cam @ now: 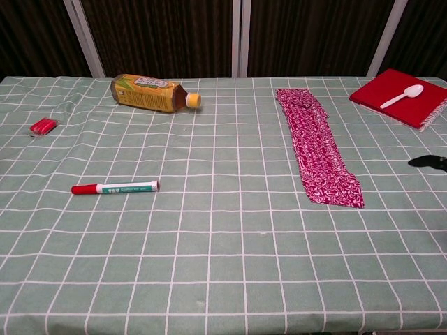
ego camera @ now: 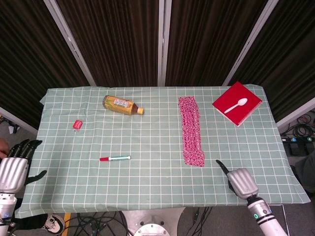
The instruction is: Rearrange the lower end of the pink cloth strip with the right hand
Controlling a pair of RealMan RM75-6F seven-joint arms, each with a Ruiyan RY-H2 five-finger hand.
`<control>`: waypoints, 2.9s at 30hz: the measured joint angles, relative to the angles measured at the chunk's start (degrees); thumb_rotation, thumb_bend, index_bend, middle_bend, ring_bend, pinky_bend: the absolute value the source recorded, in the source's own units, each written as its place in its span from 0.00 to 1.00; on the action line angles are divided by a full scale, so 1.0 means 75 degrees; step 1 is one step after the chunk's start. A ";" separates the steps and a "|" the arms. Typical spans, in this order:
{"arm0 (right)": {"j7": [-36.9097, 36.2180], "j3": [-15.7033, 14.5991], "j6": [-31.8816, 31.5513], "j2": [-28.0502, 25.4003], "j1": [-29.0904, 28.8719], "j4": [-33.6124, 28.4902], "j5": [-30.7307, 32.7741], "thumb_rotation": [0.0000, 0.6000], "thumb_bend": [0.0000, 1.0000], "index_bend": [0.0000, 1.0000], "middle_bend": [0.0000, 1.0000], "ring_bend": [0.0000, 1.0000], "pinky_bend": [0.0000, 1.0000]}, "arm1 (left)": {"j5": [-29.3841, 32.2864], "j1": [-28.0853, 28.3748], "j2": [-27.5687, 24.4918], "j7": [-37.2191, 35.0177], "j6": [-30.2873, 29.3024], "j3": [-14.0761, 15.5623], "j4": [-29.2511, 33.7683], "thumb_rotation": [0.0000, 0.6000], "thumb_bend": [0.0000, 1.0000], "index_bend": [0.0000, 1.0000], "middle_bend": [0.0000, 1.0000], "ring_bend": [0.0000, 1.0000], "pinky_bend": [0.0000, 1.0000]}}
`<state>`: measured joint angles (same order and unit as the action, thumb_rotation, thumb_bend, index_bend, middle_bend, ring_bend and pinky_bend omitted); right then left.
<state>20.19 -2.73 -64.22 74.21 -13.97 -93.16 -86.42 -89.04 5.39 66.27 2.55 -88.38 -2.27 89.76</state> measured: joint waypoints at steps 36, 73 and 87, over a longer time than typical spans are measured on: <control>0.1765 0.0379 0.2187 0.0841 -0.2075 -0.0269 0.3516 1.00 1.00 0.09 0.92 0.82 0.74 | 0.0197 -0.0033 -0.0084 -0.0364 0.0094 -0.0055 -0.0195 1.00 0.10 0.15 0.16 0.10 0.19; 0.0415 -0.0599 0.1247 -0.0627 -0.1233 -0.0465 0.3213 1.00 1.00 0.11 0.92 0.82 0.74 | 0.0129 0.0018 -0.0046 -0.0087 0.0187 -0.0008 -0.0053 1.00 0.09 0.15 0.16 0.10 0.19; 0.0302 -0.0305 0.1658 -0.0258 -0.1520 -0.0355 0.3022 1.00 1.00 0.05 0.92 0.82 0.74 | 0.0152 0.0007 -0.0064 -0.0074 0.0177 -0.0011 -0.0047 1.00 0.10 0.15 0.16 0.10 0.19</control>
<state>22.45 -5.01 -51.78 72.27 -25.37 -95.82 -63.76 -87.90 5.45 65.79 2.00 -87.06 -2.35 89.41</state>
